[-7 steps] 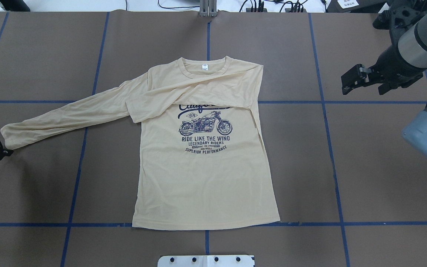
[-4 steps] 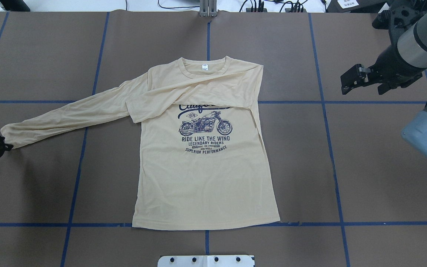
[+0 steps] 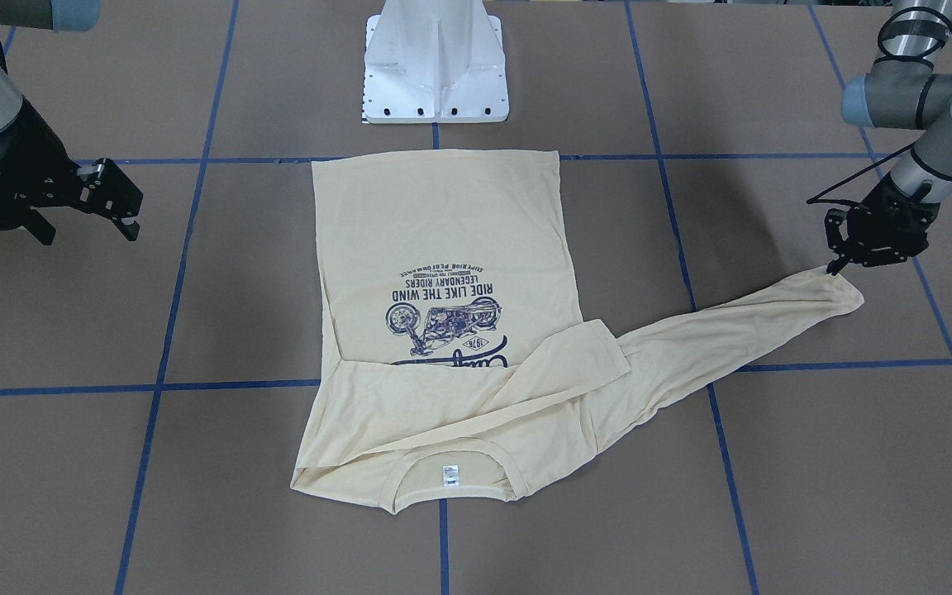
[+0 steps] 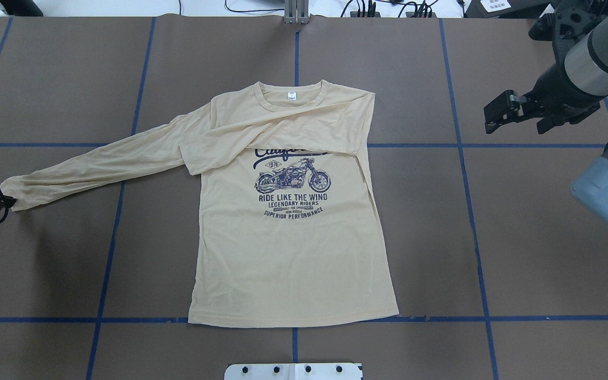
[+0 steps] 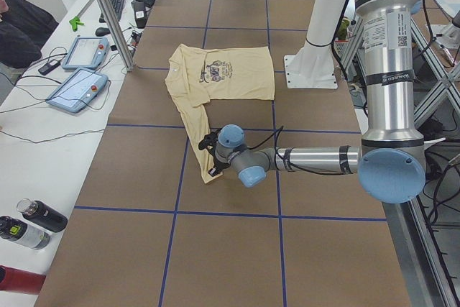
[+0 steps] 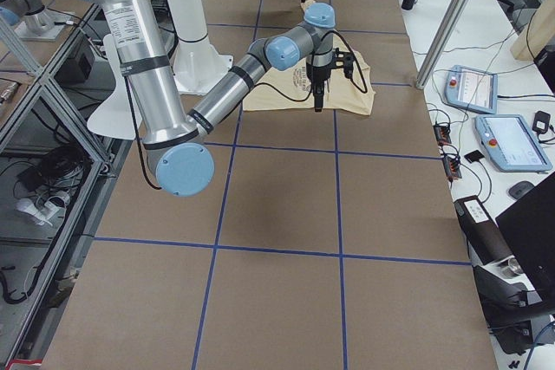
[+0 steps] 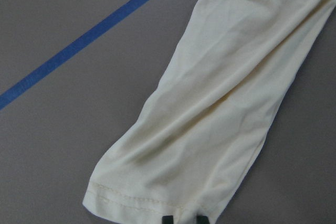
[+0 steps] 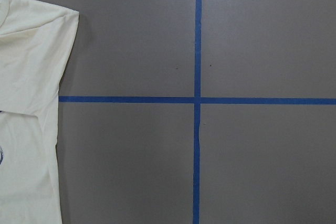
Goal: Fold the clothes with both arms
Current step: 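Grasp the sleeve cuff nearest the left gripper while the right arm withdraws, then fold the held sleeve across the shirt front and release it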
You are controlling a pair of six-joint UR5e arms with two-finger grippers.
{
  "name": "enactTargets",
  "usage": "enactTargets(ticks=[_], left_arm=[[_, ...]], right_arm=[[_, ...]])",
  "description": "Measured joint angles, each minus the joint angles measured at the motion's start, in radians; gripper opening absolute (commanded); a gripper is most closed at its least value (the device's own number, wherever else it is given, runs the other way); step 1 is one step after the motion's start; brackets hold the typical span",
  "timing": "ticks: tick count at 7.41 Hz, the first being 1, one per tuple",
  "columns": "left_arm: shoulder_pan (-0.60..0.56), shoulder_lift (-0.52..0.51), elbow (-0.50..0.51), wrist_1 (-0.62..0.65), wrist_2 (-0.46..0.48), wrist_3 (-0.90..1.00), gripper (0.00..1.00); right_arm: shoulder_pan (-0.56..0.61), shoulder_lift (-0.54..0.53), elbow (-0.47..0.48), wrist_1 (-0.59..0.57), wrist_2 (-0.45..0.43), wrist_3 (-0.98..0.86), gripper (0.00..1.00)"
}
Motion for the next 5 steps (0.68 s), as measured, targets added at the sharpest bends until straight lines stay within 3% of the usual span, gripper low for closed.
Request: enactTargets(ticks=[3,4,5], left_arm=[[-0.001,-0.008,-0.113,0.017,-0.011,-0.011,0.00],[-0.001,-0.042,-0.166,0.083,-0.013,-0.035,0.00],[-0.001,-0.127,-0.219,0.232,-0.014,-0.062,0.00]], right_arm=[[0.000,0.002,-0.003,0.000,-0.001,0.004,1.00],[0.000,0.003,-0.003,0.000,-0.001,0.005,1.00],[-0.001,0.004,-0.004,0.000,-0.001,0.006,1.00]])
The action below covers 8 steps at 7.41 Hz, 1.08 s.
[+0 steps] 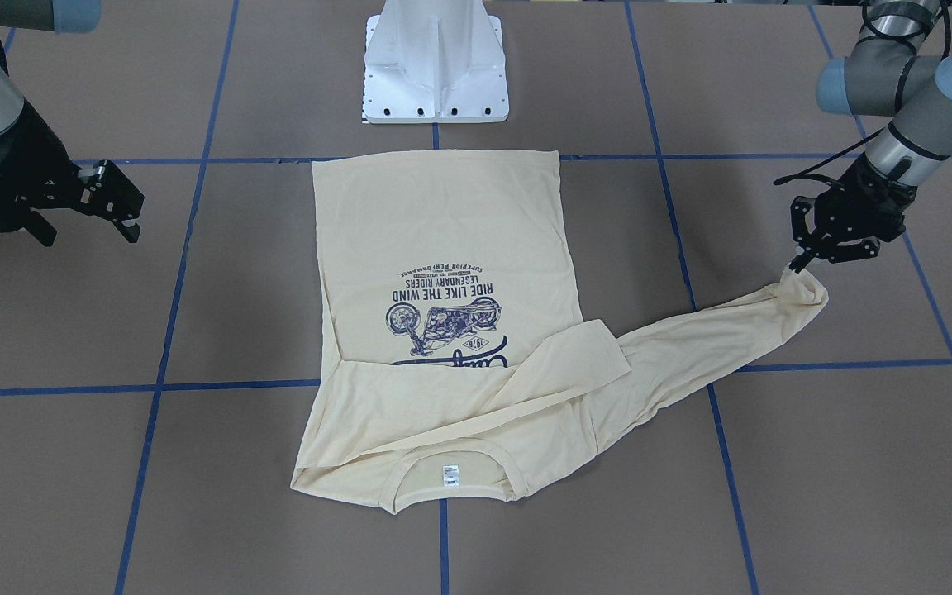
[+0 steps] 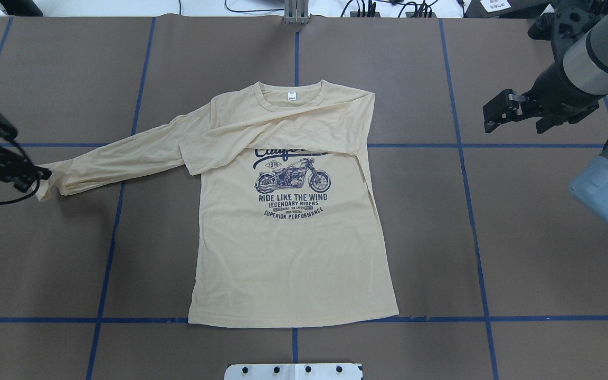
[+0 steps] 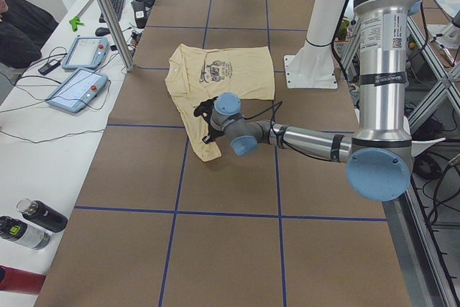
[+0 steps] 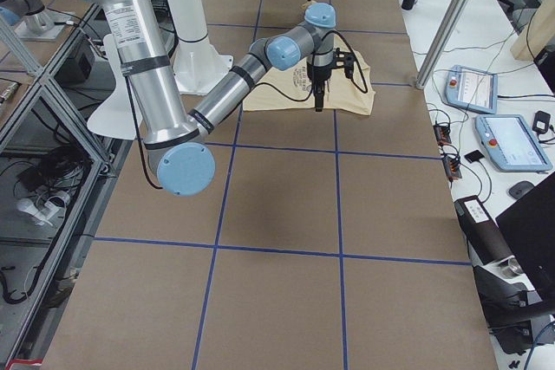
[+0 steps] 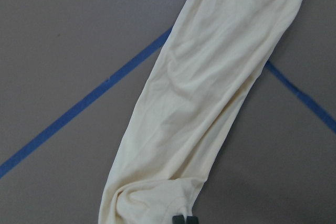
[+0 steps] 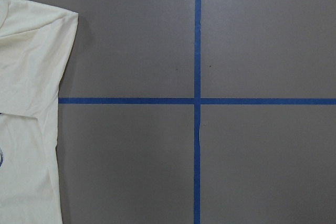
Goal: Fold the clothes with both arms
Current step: 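Fold the held sleeve across the shirt front and release it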
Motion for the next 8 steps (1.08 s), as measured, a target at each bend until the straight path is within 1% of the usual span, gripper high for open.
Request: enactTargets(ticks=[1,2,3,4,5,6,8], left_arm=[[0.005,-0.118,-0.036,0.180,0.000,-0.022,0.00],[0.033,-0.260,-0.052,0.363,0.001,-0.061,0.00],[0.082,-0.400,-0.052,0.521,0.005,-0.128,0.00],[0.134,-0.529,-0.039,0.638,0.009,-0.213,0.00],[0.183,-0.665,0.012,0.708,0.011,-0.308,0.00],[0.224,-0.814,0.123,0.737,0.012,-0.399,0.00],[0.291,-1.114,0.448,0.741,0.018,-0.543,0.00]], right_arm=[[0.000,0.001,-0.001,0.000,0.000,0.001,1.00],[-0.001,0.002,-0.001,-0.001,0.000,0.001,1.00],[-0.001,0.003,-0.001,-0.001,0.000,0.001,1.00],[-0.001,0.004,-0.002,0.000,-0.001,0.001,1.00],[-0.001,0.005,-0.002,0.000,-0.001,0.001,1.00],[-0.001,0.005,-0.001,0.000,-0.002,0.001,1.00],[-0.001,0.008,0.001,0.001,-0.002,0.004,1.00]])
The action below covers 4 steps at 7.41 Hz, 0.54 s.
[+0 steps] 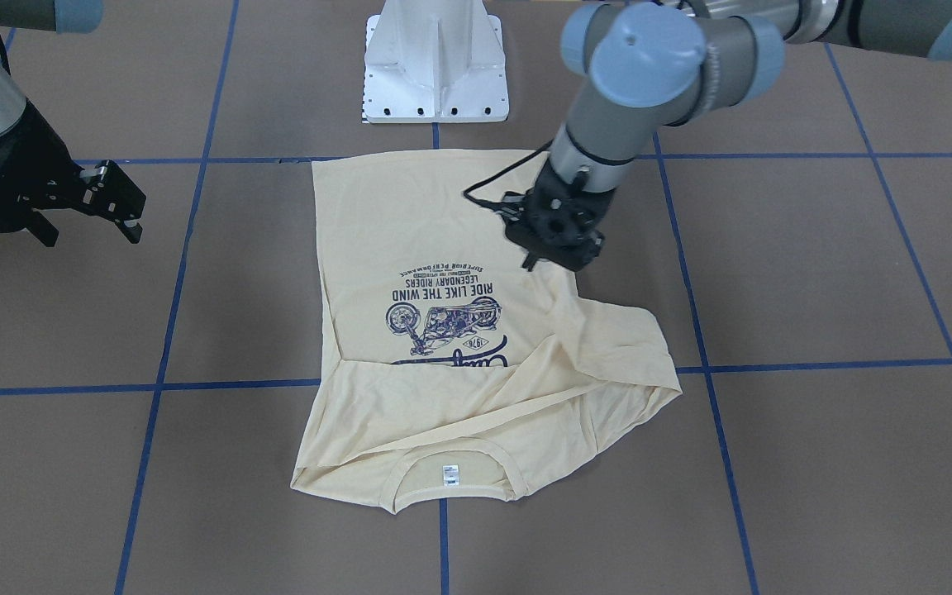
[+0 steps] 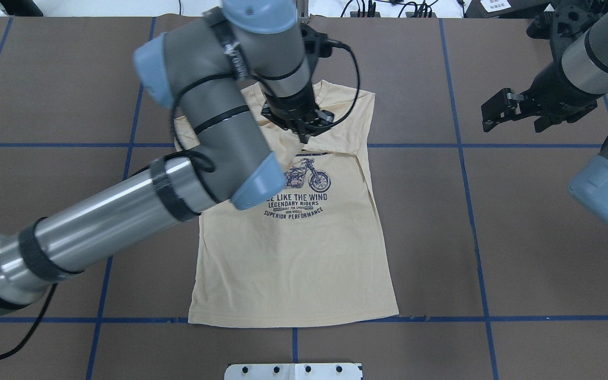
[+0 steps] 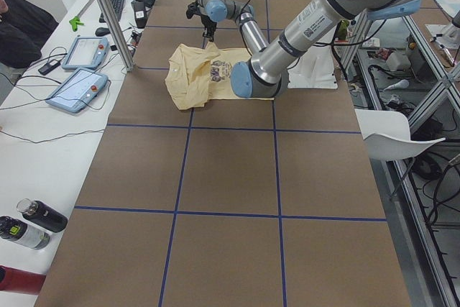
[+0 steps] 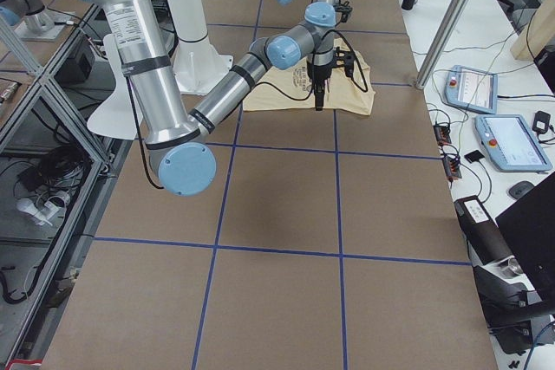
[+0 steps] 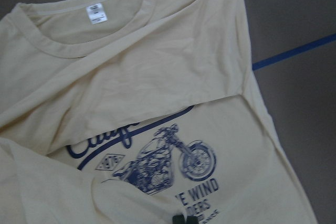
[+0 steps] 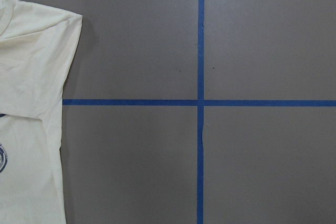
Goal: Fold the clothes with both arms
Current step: 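Fold the held sleeve across the shirt front and release it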
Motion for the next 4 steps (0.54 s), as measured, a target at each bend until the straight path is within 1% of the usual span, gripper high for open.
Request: enactTargets(ticks=[1,2,3,4], left_arm=[[0.032,-0.093,0.123,-0.025,0.021,-0.062,0.00],[0.061,-0.147,0.215,-0.073,0.049,-0.125,0.00],[0.077,-0.172,0.272,-0.118,0.066,-0.168,0.49],[0.086,-0.184,0.301,-0.143,0.073,-0.200,0.99]], right_arm=[[0.000,0.002,0.001,0.000,0.000,0.001,1.00],[-0.001,0.004,0.002,0.000,0.001,0.002,1.00],[-0.001,0.004,0.001,0.000,0.001,0.002,1.00],[-0.002,0.004,0.000,0.000,0.001,0.002,1.00]])
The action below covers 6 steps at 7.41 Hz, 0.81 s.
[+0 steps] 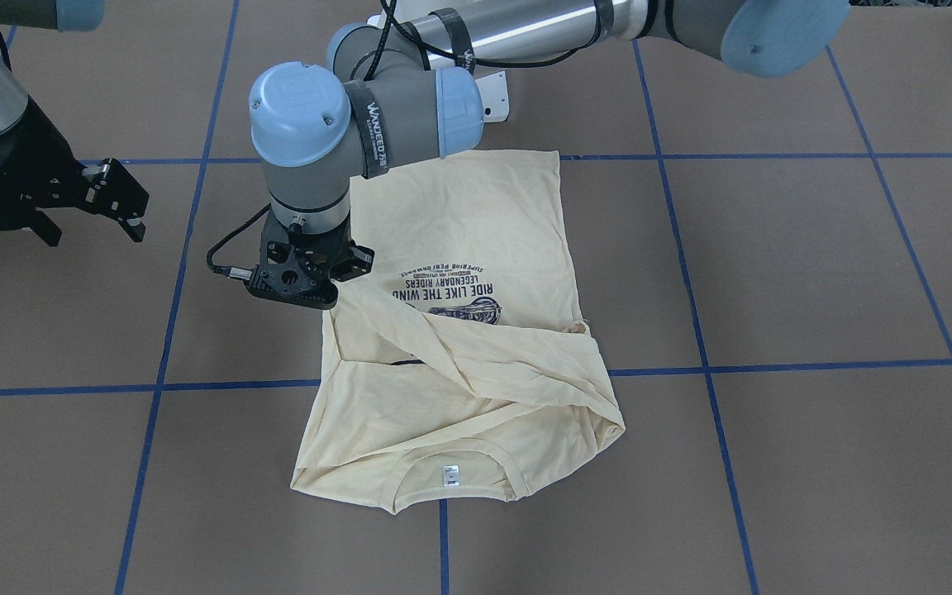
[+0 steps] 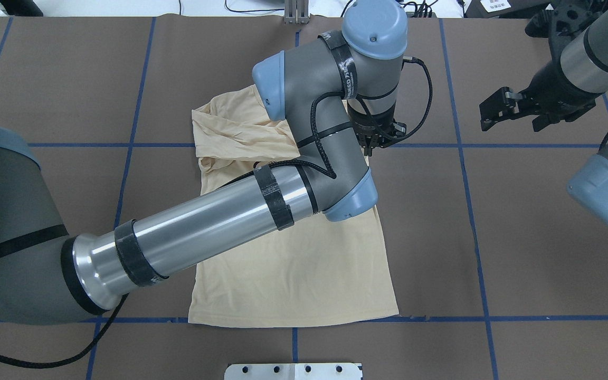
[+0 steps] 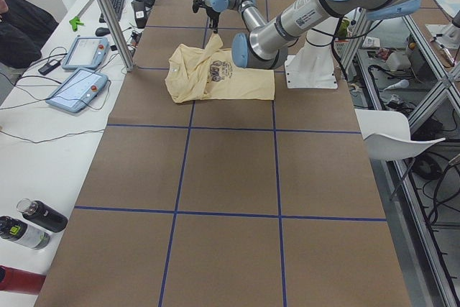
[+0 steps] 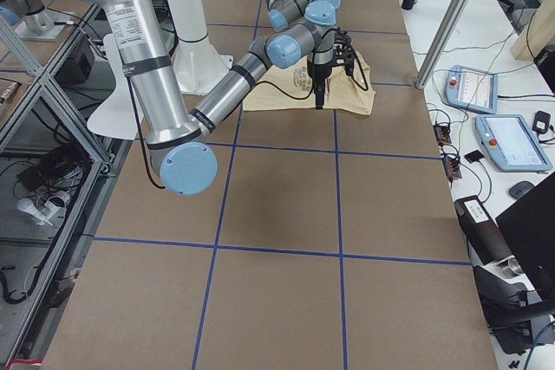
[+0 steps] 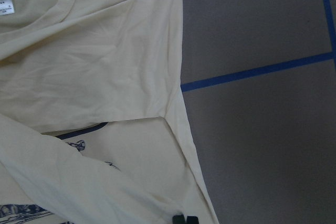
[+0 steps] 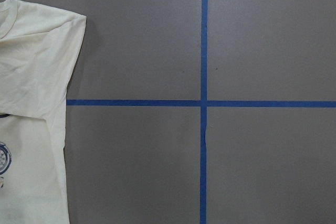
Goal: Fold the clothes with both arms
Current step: 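Fold the held sleeve across the shirt front and release it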
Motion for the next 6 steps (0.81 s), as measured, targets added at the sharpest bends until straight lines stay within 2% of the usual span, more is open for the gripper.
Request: enactTargets(ticks=[4,5,6], left_arm=[[0.038,0.018,0.000,-0.162,0.022,-0.188,1.00],[0.039,0.055,-0.046,-0.162,0.022,-0.183,1.00],[0.039,0.116,-0.136,-0.119,0.022,-0.145,1.00]], right_arm=[[-0.024,0.014,-0.001,0.000,-0.002,0.030,1.00],[-0.061,0.034,0.000,0.012,-0.015,0.100,1.00],[-0.117,0.049,0.001,0.051,-0.050,0.196,1.00]])
